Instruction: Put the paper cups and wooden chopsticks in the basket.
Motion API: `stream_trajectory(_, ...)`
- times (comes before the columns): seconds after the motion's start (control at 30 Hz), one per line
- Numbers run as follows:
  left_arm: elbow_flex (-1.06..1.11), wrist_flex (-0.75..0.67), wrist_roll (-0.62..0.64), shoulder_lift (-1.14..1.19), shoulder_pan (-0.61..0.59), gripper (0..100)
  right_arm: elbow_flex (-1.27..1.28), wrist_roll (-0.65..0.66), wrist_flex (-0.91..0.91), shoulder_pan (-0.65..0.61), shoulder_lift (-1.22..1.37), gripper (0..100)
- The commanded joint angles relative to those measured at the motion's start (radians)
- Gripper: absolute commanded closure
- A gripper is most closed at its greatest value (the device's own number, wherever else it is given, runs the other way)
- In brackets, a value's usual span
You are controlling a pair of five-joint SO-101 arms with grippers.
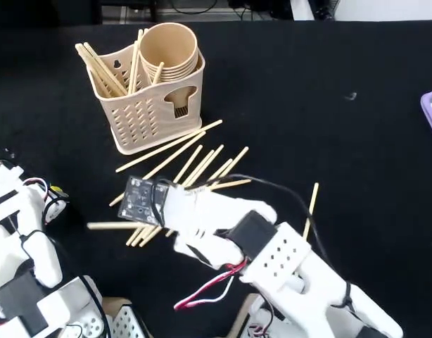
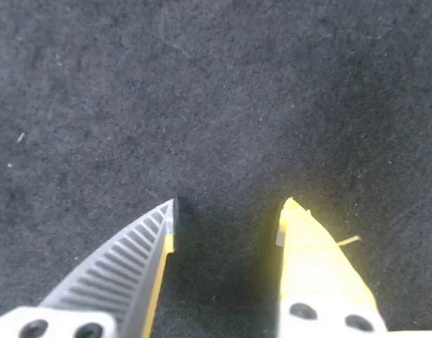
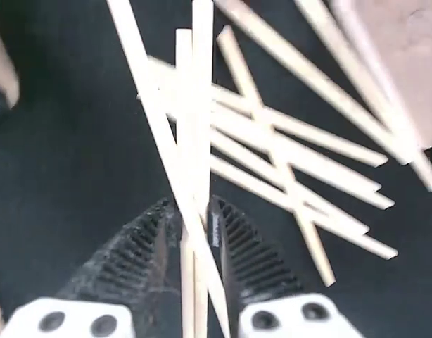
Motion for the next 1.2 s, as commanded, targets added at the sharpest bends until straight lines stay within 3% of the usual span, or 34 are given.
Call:
stream_trajectory(0.0, -0.031, -0.015, 0.003, 0.002, 0.007, 76, -0.070, -0.057, -0.132, 0.015, -0.035, 98.8)
stream_trajectory(0.3, -0.030, -0.015, 0.003, 0.002, 0.007, 76, -0.179, -0.288, -0.460, 0.189, 0.062, 98.8)
stream_trajectory(0.7, -0.030, -0.015, 0.003, 0.002, 0.007, 76, -0.538, -0.528, -0.506, 0.195, 0.260, 98.8)
stream_trajectory(1.17, -0.030, -0.015, 0.003, 0.002, 0.008, 76, -0.822, -0.539, -0.957, 0.196, 0.561, 98.8)
